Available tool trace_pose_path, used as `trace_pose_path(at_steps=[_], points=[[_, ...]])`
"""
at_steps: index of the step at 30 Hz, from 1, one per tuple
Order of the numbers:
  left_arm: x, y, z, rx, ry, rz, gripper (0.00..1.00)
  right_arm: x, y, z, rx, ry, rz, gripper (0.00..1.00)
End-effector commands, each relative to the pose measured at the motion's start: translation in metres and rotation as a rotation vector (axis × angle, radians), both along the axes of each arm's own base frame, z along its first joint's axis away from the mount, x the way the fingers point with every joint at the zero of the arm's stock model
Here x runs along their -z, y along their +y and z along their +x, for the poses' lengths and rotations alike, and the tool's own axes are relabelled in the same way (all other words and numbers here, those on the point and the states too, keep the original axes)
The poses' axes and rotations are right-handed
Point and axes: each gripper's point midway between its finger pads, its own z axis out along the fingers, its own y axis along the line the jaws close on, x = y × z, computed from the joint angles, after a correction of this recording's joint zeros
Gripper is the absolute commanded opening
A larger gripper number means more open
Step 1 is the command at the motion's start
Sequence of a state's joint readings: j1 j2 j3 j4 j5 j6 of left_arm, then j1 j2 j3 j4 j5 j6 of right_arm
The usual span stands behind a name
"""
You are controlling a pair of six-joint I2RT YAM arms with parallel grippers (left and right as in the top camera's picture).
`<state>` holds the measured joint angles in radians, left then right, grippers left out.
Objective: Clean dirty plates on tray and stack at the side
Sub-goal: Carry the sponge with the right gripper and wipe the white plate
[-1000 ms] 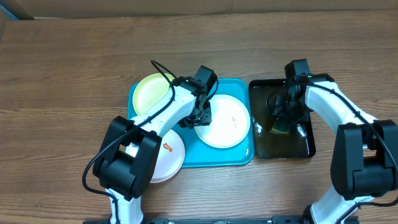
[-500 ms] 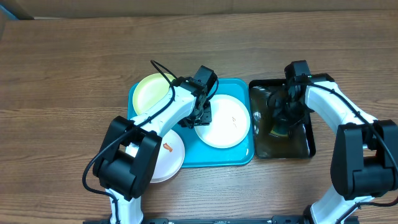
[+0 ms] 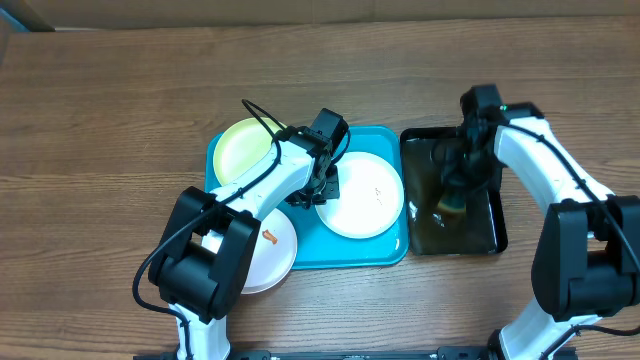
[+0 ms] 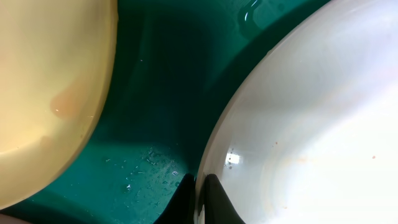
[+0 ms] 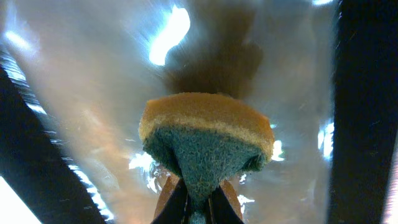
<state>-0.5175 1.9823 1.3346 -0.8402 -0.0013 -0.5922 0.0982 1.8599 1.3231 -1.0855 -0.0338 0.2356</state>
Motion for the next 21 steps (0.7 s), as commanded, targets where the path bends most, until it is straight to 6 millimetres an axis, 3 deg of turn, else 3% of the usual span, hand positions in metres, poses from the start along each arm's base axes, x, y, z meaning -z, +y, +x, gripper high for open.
trace_pose_path(at_steps=[1,7,14,21], points=[[0.003,0.001,-0.001,-0.003,0.003,0.017,0.04,-0.037,0.002,0.016,-0.045,-0.093,-0.009,0.04],[0.003,0.007,0.001,-0.074,0.007,0.014,0.04,-0.047,0.009,0.006,-0.09,-0.079,-0.012,0.04],[0.004,0.02,0.003,-0.148,0.033,0.003,0.04,-0.048,0.017,0.01,-0.21,-0.111,-0.078,0.04],[0.004,0.021,0.002,-0.162,0.058,-0.028,0.04,-0.051,0.062,0.016,-0.36,-0.184,-0.071,0.04]])
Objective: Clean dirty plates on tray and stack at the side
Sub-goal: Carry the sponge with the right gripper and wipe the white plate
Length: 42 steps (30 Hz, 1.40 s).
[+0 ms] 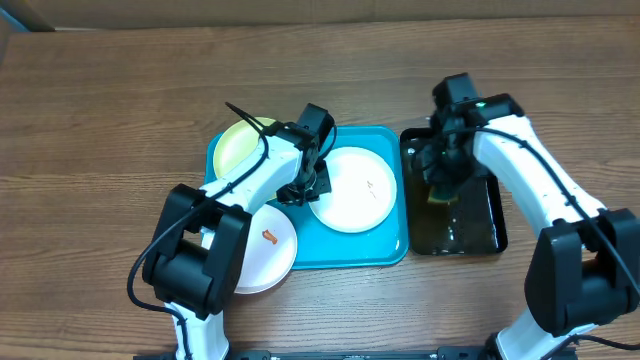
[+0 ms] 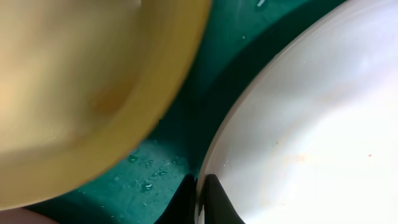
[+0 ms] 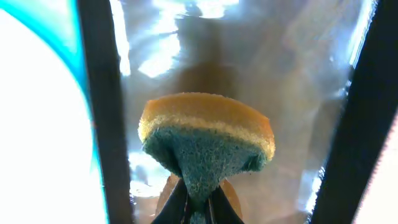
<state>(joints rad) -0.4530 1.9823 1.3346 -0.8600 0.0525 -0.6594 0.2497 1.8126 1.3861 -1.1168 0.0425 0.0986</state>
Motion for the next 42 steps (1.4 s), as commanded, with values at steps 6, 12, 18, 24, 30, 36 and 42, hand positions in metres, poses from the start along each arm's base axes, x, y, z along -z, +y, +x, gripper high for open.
trace_pose_path(at_steps=[6,12,18,24,30,36,42], points=[[0.003,0.005,-0.001,-0.028,0.013,0.013,0.04,-0.023,0.077,0.008,-0.218,-0.158,0.036,0.04],[0.003,0.005,-0.001,-0.026,0.014,0.014,0.04,-0.026,0.11,0.011,-0.285,-0.23,0.053,0.04],[0.004,0.006,-0.002,-0.026,0.015,0.014,0.04,-0.004,0.113,0.013,-0.291,-0.222,0.049,0.04],[0.004,0.006,-0.003,-0.025,0.022,0.018,0.04,0.025,0.101,0.012,-0.284,-0.201,-0.021,0.04],[0.004,0.007,-0.004,-0.025,0.024,0.019,0.04,0.051,0.099,0.007,-0.285,-0.194,-0.023,0.04],[0.004,0.007,-0.004,-0.017,0.023,0.019,0.04,0.071,0.097,0.003,-0.284,-0.205,-0.008,0.04],[0.004,0.007,-0.004,0.001,0.022,0.019,0.04,0.089,0.125,-0.017,-0.314,-0.116,0.167,0.04]])
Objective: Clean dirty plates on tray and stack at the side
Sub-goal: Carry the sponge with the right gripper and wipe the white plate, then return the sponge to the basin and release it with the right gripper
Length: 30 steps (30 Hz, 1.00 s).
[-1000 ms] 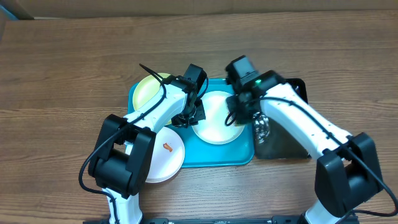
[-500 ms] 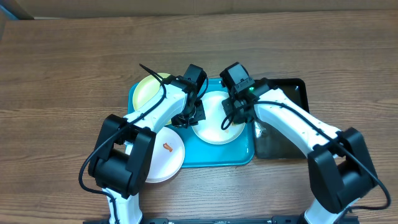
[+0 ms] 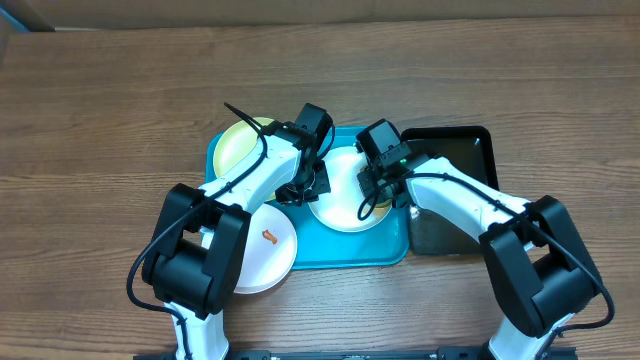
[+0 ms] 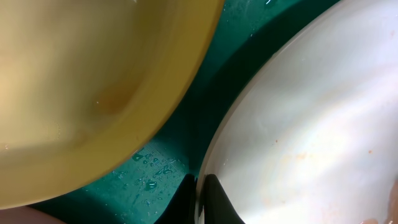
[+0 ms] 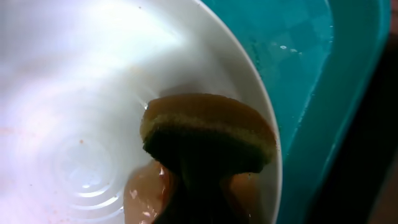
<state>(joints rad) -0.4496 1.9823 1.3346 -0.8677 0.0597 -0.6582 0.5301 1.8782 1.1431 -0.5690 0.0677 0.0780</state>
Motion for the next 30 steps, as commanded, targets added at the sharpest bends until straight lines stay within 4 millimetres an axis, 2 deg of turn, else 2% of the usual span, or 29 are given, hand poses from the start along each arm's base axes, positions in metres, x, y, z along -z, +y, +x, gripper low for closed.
trace_pose_path(at_steps=[1,9,12,15,19,21,23,25,27,30], points=[[0.004,0.006,-0.002,0.003,0.012,0.022,0.04,0.024,0.018,-0.028,-0.044,0.149,0.107,0.04],[0.004,0.006,-0.002,0.003,0.012,0.022,0.04,0.018,0.049,-0.051,-0.107,0.271,0.297,0.04],[0.004,0.006,-0.002,0.003,0.012,0.022,0.04,0.007,0.062,-0.051,-0.13,0.296,0.385,0.04],[0.004,0.006,-0.002,0.003,0.012,0.022,0.04,-0.023,0.072,-0.037,-0.141,0.293,0.504,0.04],[0.004,0.006,-0.002,0.004,0.013,0.023,0.04,-0.092,0.074,-0.007,-0.158,0.25,0.701,0.04],[0.004,0.006,-0.002,0.004,0.013,0.023,0.04,-0.119,0.061,0.008,-0.131,0.215,0.73,0.04],[0.004,0.006,-0.002,0.004,0.013,0.023,0.04,-0.14,0.039,0.018,-0.114,0.18,0.721,0.04],[0.004,0.006,-0.002,0.004,0.013,0.023,0.04,-0.148,0.013,0.022,-0.059,0.169,0.679,0.04],[0.004,0.006,-0.002,0.004,0.013,0.023,0.04,-0.143,-0.022,0.024,0.035,0.174,0.599,0.04],[0.004,0.006,-0.002,0.004,0.012,0.022,0.04,-0.121,-0.079,0.018,0.2,0.217,0.416,0.04]])
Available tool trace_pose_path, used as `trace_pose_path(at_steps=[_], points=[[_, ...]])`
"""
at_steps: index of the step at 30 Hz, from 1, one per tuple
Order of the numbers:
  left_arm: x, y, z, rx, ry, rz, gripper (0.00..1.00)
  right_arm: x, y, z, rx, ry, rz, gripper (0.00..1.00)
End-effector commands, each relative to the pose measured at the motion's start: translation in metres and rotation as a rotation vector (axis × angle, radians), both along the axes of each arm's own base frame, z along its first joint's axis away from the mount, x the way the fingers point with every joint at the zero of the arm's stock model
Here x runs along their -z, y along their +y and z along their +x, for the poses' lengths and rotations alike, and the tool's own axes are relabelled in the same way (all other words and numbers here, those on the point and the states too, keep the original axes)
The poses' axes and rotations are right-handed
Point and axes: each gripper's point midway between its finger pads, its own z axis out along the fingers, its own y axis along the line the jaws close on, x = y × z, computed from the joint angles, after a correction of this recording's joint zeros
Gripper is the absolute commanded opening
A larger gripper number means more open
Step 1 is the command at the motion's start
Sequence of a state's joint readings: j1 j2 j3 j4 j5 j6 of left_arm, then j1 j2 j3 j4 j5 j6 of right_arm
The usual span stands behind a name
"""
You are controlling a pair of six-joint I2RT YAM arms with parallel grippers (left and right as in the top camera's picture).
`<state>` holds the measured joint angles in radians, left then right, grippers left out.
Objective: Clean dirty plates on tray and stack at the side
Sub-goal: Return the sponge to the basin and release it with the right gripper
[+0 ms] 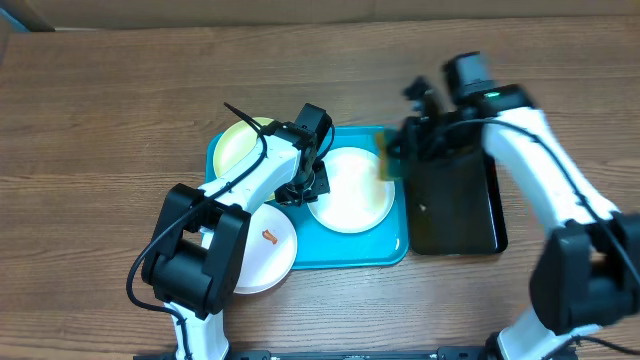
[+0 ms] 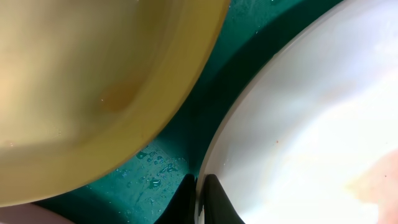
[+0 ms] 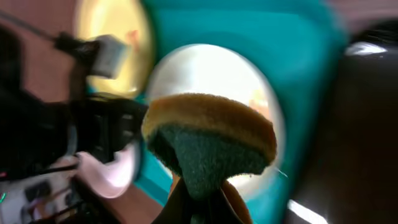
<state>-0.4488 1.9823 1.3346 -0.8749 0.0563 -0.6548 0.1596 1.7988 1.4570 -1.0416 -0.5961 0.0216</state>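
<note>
A white plate (image 1: 350, 190) lies on the blue tray (image 1: 385, 250), and my left gripper (image 1: 305, 185) is shut on its left rim; in the left wrist view the gripper (image 2: 200, 186) pinches the white plate (image 2: 311, 124) edge, with orange smears at the right. A yellow plate (image 1: 235, 145) sits at the tray's back left, the yellow plate (image 2: 81, 81) filling the wrist view's left. My right gripper (image 3: 198, 202) is shut on a yellow-green sponge (image 3: 208, 140), lifted above the tray's right edge; overhead the sponge (image 1: 388, 165) is blurred.
A black water tray (image 1: 455, 205) stands right of the blue tray. A white plate with an orange mark (image 1: 268, 240) lies off the blue tray's front left corner. Brown wooden table (image 1: 100, 100) all around.
My right gripper with the sponge was down on the white plate's right part; now it is raised and back toward the black tray's left edge. The left gripper still holds the plate's rim.
The sponge was first held in the black water tray, then at that tray's left side, while my left gripper held the white plate's rim. Then the sponge pressed on the white plate. Now it is lifted off, near the black tray.
</note>
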Motion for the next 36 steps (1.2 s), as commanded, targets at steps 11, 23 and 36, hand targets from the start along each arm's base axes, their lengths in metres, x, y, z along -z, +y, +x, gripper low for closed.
trace_pose_path(at_steps=[11,23,36], points=[[0.003,0.004,-0.001,0.001,0.007,0.017,0.04,0.075,-0.118,-0.015,0.252,0.097,-0.385,0.04],[0.003,0.003,0.002,0.053,-0.007,0.012,0.05,0.086,-0.118,-0.025,0.254,0.13,-0.388,1.0],[0.003,0.003,0.003,0.053,-0.011,0.011,0.09,0.085,-0.117,-0.015,0.263,0.086,-0.382,1.0]])
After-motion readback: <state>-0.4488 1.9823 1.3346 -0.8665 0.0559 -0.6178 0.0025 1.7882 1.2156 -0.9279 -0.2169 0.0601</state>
